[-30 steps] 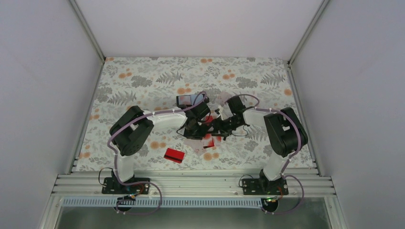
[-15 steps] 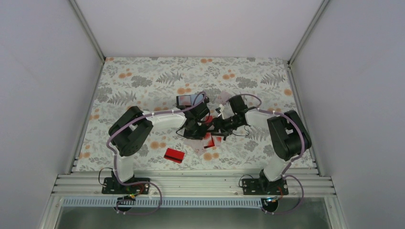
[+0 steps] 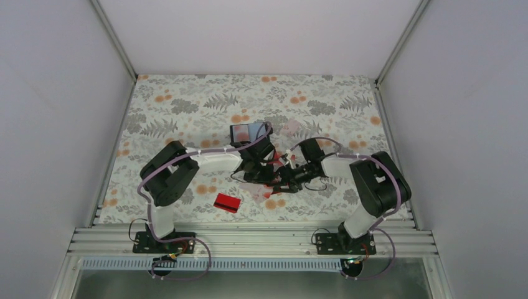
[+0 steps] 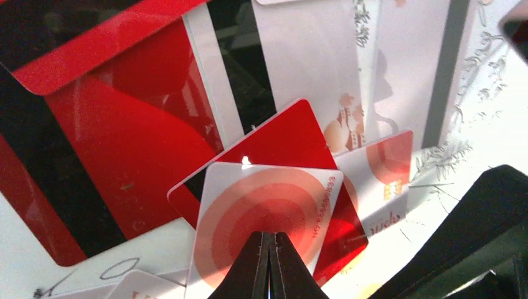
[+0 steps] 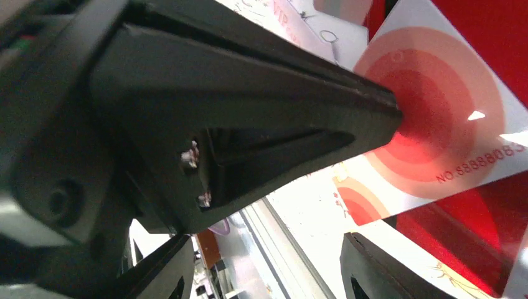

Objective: Put the credit cards into the card holder

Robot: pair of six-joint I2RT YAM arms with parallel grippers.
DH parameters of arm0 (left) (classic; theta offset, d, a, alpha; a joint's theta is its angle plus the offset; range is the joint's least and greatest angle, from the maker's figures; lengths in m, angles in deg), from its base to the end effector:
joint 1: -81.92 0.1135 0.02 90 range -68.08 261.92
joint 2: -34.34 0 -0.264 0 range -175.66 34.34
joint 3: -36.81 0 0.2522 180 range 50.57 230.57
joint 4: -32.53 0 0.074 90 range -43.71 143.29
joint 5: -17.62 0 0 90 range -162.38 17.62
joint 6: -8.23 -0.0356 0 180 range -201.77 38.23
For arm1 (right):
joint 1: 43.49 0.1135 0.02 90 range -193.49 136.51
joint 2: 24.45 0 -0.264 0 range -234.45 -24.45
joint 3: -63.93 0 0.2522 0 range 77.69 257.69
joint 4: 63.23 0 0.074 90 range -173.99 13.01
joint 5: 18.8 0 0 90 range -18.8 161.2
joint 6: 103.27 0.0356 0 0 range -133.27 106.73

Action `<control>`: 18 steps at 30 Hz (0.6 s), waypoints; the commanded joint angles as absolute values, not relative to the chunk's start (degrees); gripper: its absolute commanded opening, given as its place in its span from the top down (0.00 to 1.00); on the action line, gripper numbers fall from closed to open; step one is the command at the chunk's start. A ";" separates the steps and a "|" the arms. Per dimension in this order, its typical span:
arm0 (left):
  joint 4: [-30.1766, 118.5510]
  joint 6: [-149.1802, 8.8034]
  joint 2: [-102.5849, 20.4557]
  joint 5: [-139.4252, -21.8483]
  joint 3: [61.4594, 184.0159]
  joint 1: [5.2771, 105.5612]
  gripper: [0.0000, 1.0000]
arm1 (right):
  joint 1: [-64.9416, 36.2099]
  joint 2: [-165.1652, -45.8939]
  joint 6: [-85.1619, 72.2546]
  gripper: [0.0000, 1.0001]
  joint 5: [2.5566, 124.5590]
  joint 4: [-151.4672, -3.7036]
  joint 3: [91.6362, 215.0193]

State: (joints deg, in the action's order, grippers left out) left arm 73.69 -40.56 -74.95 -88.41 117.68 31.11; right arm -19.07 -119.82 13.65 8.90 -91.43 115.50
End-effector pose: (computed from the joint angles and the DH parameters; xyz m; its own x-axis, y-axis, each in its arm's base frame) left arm 0.2241 -0.2905 0.1412 -0.9764 0.1955 -0.0920 0.2161 0.8792 -0.4245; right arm 0.2189 0.1340 0.1157 -0.9719 -0.2102 0.1057 -0.0014 0.4546 0.8907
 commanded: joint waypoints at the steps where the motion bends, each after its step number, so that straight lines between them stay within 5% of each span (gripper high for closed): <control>1: 66.11 -39.48 -72.44 -92.32 114.33 30.28 0.96 | -17.92 -116.36 19.21 0.40 3.94 -80.97 113.56; 11: 73.40 -42.64 -65.96 -86.91 116.64 29.89 0.91 | -18.00 -106.24 15.68 0.43 26.32 -98.02 117.58; 18: 86.88 -52.17 -68.39 -77.84 123.84 26.60 0.19 | -18.25 -96.05 20.10 0.37 42.54 -107.42 117.64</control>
State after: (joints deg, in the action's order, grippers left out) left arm 79.26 -45.93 -67.39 -82.20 120.32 29.25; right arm -18.52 -99.65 17.65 29.48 -99.71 116.44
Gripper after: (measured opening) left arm 0.644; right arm 0.618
